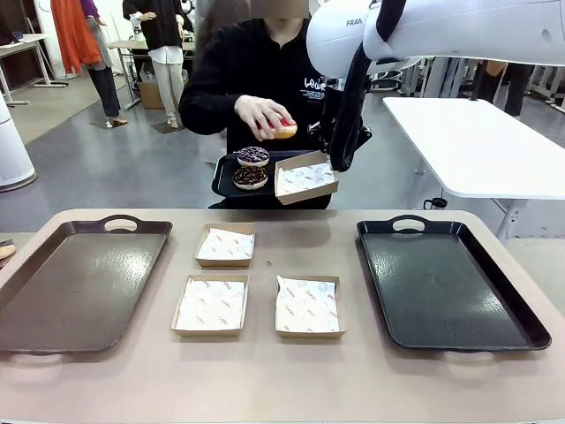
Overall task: Individually package the donuts and arrange them on the tray.
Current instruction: Place the picked Paper togo box on the Handle tray while simultaneously picking up another Paper togo box from the table with the other hand.
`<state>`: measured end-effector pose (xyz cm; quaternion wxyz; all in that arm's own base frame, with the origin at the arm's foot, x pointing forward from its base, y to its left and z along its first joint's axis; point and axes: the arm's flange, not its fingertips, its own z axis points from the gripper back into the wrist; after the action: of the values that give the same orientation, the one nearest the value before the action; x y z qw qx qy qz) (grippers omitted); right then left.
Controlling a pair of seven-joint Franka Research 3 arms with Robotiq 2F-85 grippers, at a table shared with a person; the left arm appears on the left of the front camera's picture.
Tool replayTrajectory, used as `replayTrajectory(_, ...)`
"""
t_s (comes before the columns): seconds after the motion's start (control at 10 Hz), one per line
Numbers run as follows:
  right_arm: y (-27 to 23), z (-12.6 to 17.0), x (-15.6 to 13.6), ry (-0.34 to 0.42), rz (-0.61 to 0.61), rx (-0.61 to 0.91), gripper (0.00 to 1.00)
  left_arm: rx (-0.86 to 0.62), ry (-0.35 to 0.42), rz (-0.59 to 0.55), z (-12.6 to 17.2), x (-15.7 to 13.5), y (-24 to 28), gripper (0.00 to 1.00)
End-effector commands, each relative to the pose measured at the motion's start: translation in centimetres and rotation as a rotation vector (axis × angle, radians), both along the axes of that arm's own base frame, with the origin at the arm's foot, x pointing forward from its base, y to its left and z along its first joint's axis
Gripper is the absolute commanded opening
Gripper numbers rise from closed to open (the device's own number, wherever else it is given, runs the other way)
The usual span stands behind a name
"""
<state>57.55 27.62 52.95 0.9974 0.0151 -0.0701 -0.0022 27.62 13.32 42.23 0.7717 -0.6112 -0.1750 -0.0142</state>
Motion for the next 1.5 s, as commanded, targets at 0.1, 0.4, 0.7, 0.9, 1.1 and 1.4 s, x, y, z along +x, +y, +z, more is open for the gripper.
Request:
replayTrajectory(0.1,-0.3,-0.1,-0.3,-0.006,-0.002,-0.002,0.00,-0.015,-0.025,0.004,0.1,0.1,0.2,1.00)
replayTrajectory(0.4,-0.3,-0.1,-0.3,-0.006,-0.002,-0.002,0.00,-0.015,-0.025,0.004,0.1,0.1,0.2,1.00)
replayTrajectory(0.7,-0.3,-0.1,-0.3,-0.006,-0.002,-0.002,0.00,-0.015,-0.025,0.004,0.1,0.1,0.2,1.00)
replayTrajectory(0.9,-0.3,-0.1,-0.3,-0.006,-0.002,-0.002,0.00,-0.015,-0.025,0.004,0.1,0.1,0.2,1.00)
replayTrajectory(1.1,-0.3,-0.1,-0.3,-0.006,-0.002,-0.002,0.00,-0.015,-0.025,0.004,0.1,0.1,0.2,1.00)
replayTrajectory(1.4,-4.3,0.1,0.5,0.081,0.012,0.019,0.01,0.156,0.046,0.002,1.8,1.8,-2.6,1.00)
